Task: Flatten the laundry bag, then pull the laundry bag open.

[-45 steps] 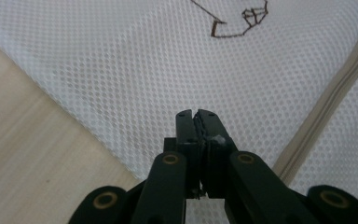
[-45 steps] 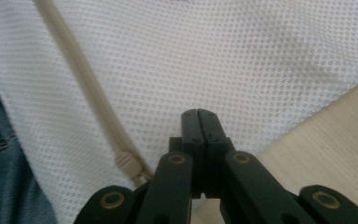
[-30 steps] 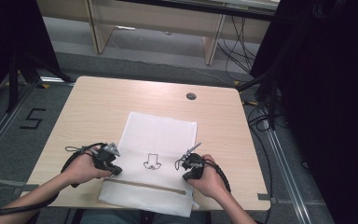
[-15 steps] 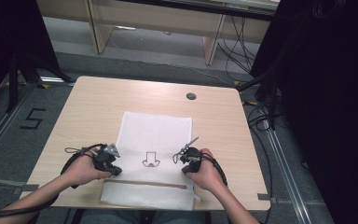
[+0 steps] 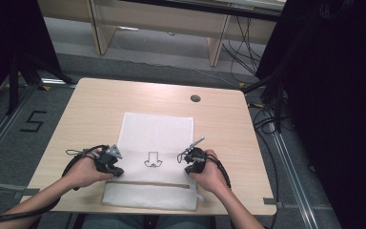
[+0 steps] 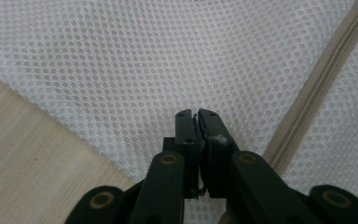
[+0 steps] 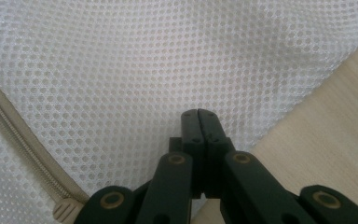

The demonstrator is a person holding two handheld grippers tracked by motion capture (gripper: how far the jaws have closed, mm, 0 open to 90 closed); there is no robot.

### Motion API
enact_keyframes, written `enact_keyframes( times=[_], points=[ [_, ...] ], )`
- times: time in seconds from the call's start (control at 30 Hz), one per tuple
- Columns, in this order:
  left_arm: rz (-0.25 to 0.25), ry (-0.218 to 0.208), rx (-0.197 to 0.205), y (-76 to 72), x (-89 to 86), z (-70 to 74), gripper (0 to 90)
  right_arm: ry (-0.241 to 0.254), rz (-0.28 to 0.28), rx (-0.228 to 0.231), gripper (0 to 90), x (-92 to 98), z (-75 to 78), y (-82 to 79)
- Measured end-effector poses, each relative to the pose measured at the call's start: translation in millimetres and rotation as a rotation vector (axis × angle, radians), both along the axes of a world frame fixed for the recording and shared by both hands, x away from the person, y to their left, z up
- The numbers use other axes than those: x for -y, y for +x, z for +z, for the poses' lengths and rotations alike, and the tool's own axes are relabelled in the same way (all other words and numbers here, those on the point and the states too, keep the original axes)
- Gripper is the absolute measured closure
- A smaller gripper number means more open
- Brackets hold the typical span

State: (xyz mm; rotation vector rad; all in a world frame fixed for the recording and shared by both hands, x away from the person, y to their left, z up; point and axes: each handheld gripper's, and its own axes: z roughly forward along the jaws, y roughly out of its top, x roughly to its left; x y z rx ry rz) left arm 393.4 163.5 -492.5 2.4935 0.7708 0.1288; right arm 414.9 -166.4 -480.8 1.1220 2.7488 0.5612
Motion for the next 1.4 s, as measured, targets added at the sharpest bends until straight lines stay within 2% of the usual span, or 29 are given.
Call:
enact_keyframes(
  times=[0.1,0.17,0.2,0.23,0.27,0.33,0.37,0.4,0.43,0.5,0.57,0.6,0.63,0.7,0.77,0.83,0.9,0.97,1.0,1.07,1.17,1.2,1.23,1.27,1.3,1.37,1.4],
  points=[
    [-0.004,-0.002,0.019,0.6,-2.0,0.7,77.8,0.037,-0.022,0.033,86.6,2.9,7.8,-2.7],
    [0.02,-0.041,0.051,0.6,-3.4,1.9,76.9,0.084,-0.017,0.079,82.4,6.9,18.5,-6.6],
    [0.026,-0.063,0.065,1.0,-3.8,2.4,75.8,0.093,-0.021,0.088,81.0,9.5,22.9,-9.6],
    [-0.006,-0.056,0.085,2.7,-6.1,5.2,74.1,0.098,-0.017,0.108,79.2,13.3,25.3,-12.4],
    [0.03,-0.128,0.114,1.6,-3.6,3.9,71.5,0.113,-0.032,0.107,77.7,16.7,27.4,-15.8],
    [0.015,-0.169,0.15,2.5,-4.0,5.5,67.4,0.137,-0.042,0.111,74.1,28.0,27.8,-20.9],
    [0.023,-0.213,0.164,2.2,-3.1,6.7,66.9,0.147,-0.082,0.089,71.6,30.5,28.5,-24.4],
    [0.028,-0.234,0.16,2.0,-2.9,7.8,65.3,0.156,-0.089,0.125,68.9,37.0,27.1,-25.8],
    [0.051,-0.271,0.166,1.9,-1.8,8.2,63.9,0.163,-0.095,0.126,67.0,39.5,27.0,-27.7],
    [0.055,-0.264,0.191,2.1,-1.9,9.5,61.7,0.177,-0.118,0.121,64.6,44.9,26.7,-31.4],
    [0.055,-0.259,0.19,3.0,-2.8,9.4,60.2,0.173,-0.123,0.126,63.9,47.4,26.0,-32.4],
    [0.064,-0.261,0.19,3.9,-3.5,9.3,59.8,0.178,-0.142,0.122,64.6,50.7,28.0,-34.7],
    [0.064,-0.261,0.19,3.9,-3.5,9.3,59.9,0.179,-0.139,0.137,65.1,52.4,28.3,-34.1],
    [0.069,-0.262,0.182,4.3,-4.4,8.7,59.7,0.195,-0.143,0.157,70.4,54.1,28.8,-33.9],
    [0.059,-0.247,0.192,4.6,-5.9,9.3,59.0,0.157,-0.122,0.18,75.6,56.5,31.6,-34.0],
    [0.081,-0.268,0.188,2.7,-4.9,8.1,58.4,0.151,-0.133,0.167,81.0,56.4,33.1,-34.2],
    [0.084,-0.261,0.188,2.1,-5.5,8.5,58.1,0.166,-0.139,0.177,83.2,53.6,32.3,-35.1],
    [0.067,-0.254,0.186,2.1,-5.8,9.6,57.7,0.161,-0.133,0.153,82.5,52.2,32.4,-35.7],
    [0.081,-0.259,0.178,1.6,-4.8,9.5,57.6,0.169,-0.125,0.148,83.0,51.0,29.6,-35.1],
    [0.068,-0.269,0.165,1.2,-2.2,10.1,58.1,0.145,-0.115,0.106,85.4,48.1,30.0,-36.9],
    [0.051,-0.273,0.174,0.3,5.3,12.8,60.4,0.105,-0.092,0.067,90.0,45.0,28.9,-37.8],
    [0.026,-0.27,0.184,0.9,8.3,14.3,60.7,0.095,-0.085,0.053,90.0,45.0,28.5,-37.9],
    [0.035,-0.281,0.185,-0.1,11.4,14.6,60.6,0.099,-0.091,0.044,90.0,45.7,27.9,-37.5],
    [0.015,-0.268,0.189,0.0,13.6,16.0,60.5,0.101,-0.108,0.028,90.0,45.4,28.2,-37.9],
    [0.013,-0.284,0.188,-1.3,17.8,16.4,60.3,0.108,-0.099,0.034,90.0,45.9,27.5,-36.7],
    [-0.002,-0.282,0.185,-2.2,21.6,17.4,60.0,0.11,-0.104,0.027,90.0,45.6,27.2,-36.5],
    [-0.033,-0.276,0.181,-3.5,27.9,18.6,60.0,0.108,-0.141,-0.022,90.0,43.1,27.8,-38.5]
  ],
)
